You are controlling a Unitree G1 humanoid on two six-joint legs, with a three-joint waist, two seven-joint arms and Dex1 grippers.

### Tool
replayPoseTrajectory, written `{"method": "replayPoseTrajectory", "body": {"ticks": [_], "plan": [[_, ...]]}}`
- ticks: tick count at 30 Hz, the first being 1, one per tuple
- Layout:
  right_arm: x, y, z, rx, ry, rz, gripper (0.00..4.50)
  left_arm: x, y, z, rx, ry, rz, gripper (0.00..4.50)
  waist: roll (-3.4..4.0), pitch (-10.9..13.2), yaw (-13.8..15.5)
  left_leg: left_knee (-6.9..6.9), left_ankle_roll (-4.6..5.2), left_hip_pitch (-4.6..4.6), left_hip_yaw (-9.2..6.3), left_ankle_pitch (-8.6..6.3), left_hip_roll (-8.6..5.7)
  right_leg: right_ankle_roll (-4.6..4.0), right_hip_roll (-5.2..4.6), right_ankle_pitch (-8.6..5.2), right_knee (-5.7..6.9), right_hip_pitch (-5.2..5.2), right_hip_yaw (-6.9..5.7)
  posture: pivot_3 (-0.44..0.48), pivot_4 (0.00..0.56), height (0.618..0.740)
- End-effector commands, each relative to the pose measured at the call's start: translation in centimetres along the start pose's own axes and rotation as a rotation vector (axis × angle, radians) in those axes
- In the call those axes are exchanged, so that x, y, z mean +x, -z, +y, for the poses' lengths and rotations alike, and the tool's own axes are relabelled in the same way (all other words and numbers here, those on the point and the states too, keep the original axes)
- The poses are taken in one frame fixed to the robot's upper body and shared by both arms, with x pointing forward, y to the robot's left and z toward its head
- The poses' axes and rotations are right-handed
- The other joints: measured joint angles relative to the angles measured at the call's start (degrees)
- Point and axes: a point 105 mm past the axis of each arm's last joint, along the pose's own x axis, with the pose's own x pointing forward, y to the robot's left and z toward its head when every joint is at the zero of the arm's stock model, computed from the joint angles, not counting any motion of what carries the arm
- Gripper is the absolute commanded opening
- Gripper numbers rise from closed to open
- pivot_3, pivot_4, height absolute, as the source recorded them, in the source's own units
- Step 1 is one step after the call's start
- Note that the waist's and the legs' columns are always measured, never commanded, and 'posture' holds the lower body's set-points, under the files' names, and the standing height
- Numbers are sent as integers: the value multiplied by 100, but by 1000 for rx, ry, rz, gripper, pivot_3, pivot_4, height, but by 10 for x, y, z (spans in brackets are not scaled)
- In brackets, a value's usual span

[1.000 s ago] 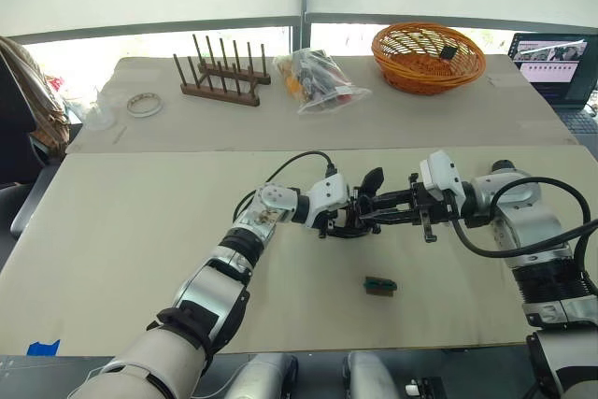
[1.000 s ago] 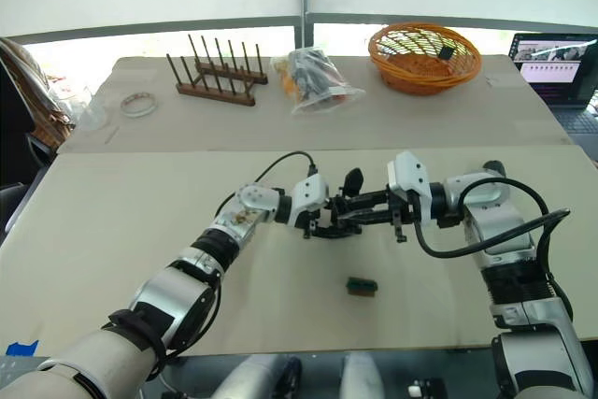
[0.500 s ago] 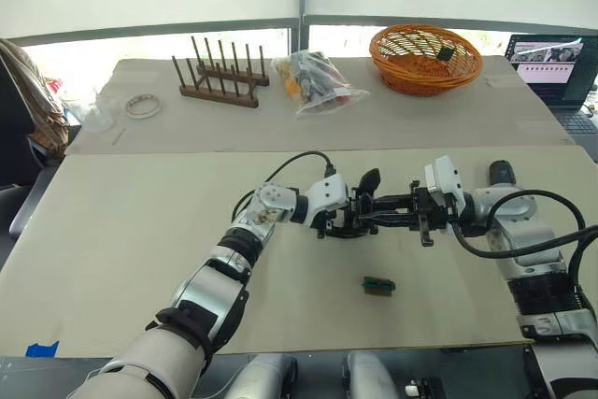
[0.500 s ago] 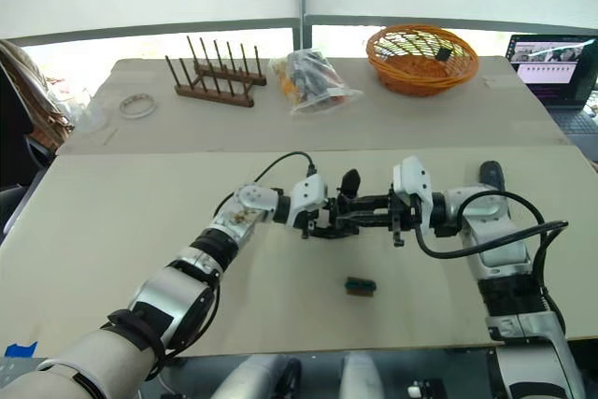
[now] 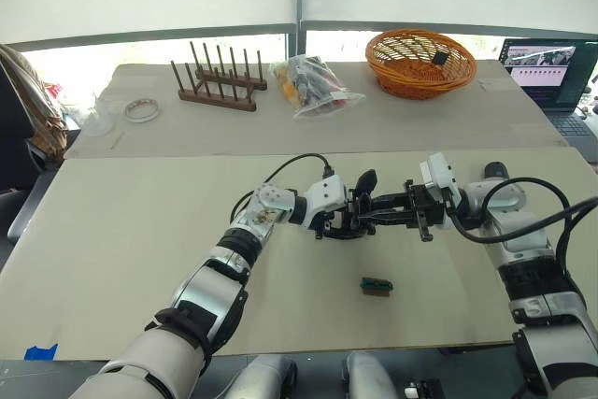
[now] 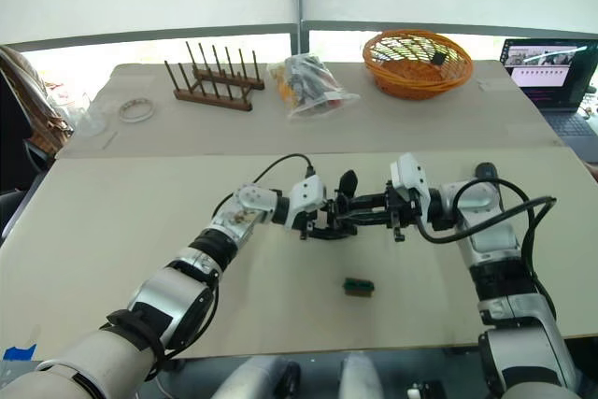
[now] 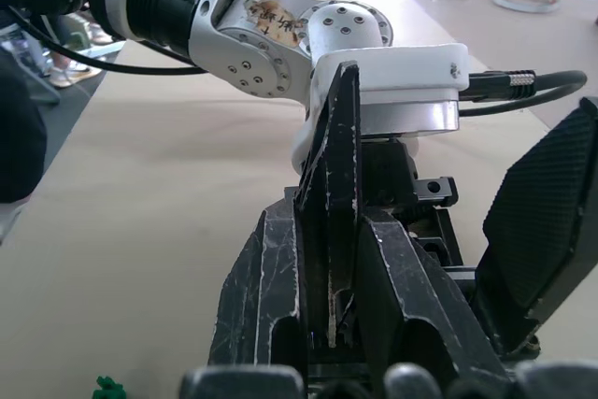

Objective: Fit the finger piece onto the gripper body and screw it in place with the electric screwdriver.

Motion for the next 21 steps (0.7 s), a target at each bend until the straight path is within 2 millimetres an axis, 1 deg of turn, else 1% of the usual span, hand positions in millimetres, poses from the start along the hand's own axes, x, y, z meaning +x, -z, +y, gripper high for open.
{"method": "replayPoseTrajectory", "body": {"ticks": [1,5,8,10,13,16,18,21], "plan": [[-2,48,21,180,-78,163,325,-8,-6,6,26,-14,-11,2311,-3,-3,1,0,1,1,0,-2,0,0,0,0,0,0,1,0,150,740],[1,48,18,176,6,120,325,-8,-6,5,25,-17,-15,2311,-14,-15,2,0,2,3,0,-6,0,0,-1,0,2,0,3,0,150,740],[-1,46,12,189,115,75,325,-9,-5,5,21,-23,-17,2311,-31,-31,-1,-1,-3,4,-1,-8,5,0,-1,0,1,1,3,0,150,740],[-4,46,13,208,149,64,325,-9,-4,4,18,-25,-18,2311,-32,-33,-1,-1,-4,6,-1,-10,6,0,-1,0,1,0,5,0,150,740],[-5,51,20,208,105,103,325,-9,-4,4,16,-28,-19,2311,-31,-33,-1,-3,-5,6,-1,-10,6,0,-1,0,1,-1,5,0,150,740],[-1,55,20,168,44,155,325,-10,-4,5,17,-31,-20,2311,-31,-33,-1,-5,-4,6,-1,-11,6,0,1,0,1,-2,4,0,150,740],[3,55,19,168,-3,176,325,-10,-4,5,18,-35,-19,2311,-31,-33,-19,-5,-3,10,1,-12,6,0,0,0,-5,1,2,0,150,740],[4,58,23,189,-76,208,325,-11,-5,6,18,-39,-20,2311,-36,-38,-33,-5,-3,15,0,-12,9,0,0,0,-17,6,2,0,150,740]]}}
